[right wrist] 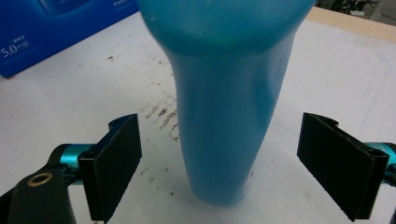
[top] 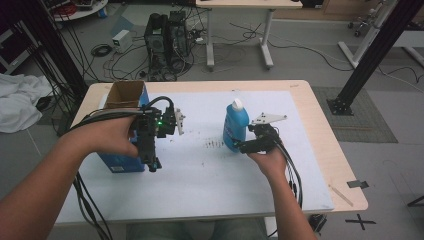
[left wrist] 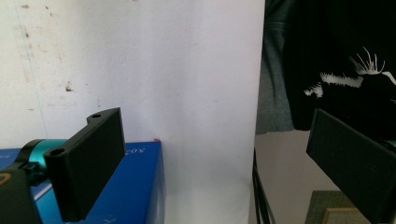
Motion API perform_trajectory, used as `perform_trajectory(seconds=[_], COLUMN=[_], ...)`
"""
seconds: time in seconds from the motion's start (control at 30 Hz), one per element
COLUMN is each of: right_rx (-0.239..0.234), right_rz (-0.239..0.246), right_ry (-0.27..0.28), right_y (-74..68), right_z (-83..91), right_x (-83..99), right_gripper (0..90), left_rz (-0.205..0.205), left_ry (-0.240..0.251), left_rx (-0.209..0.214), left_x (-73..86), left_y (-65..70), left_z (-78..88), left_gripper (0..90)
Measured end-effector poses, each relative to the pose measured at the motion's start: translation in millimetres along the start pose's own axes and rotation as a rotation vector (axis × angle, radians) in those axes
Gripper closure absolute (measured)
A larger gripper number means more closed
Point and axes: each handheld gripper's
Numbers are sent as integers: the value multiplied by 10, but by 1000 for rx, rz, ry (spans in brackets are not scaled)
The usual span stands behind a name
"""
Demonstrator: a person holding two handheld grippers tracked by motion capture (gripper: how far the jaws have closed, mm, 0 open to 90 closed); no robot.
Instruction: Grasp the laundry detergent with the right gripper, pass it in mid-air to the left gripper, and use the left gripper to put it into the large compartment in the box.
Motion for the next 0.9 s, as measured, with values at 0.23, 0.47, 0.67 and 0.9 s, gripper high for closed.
perform_trajectory(seconds=[0.23,0.47,0.67,0.9], right_rx=[23,42,58,74], right_rz=[-14,-24,-10,-2], right_ry=[22,25,31,52], right_y=[28,39,57,59], right_z=[-120,-209,-260,-312], right_x=[-7,-27,-35,-36], right_gripper=[129,129,129,129], left_rz=[3,6,10,9], left_ry=[4,3,1,-2], left_rx=[-1,2,3,10], left_x=[48,75,77,52], left_y=[22,26,21,20], left_z=[-6,-19,-29,-37], left_gripper=[44,44,44,44])
Point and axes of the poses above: each handheld gripper's, and its own axes: z roughly backward along the jaws, x roughly out of its underside, y roughly to its right, and after that the axes turned 15 degrees about -x, right-handed
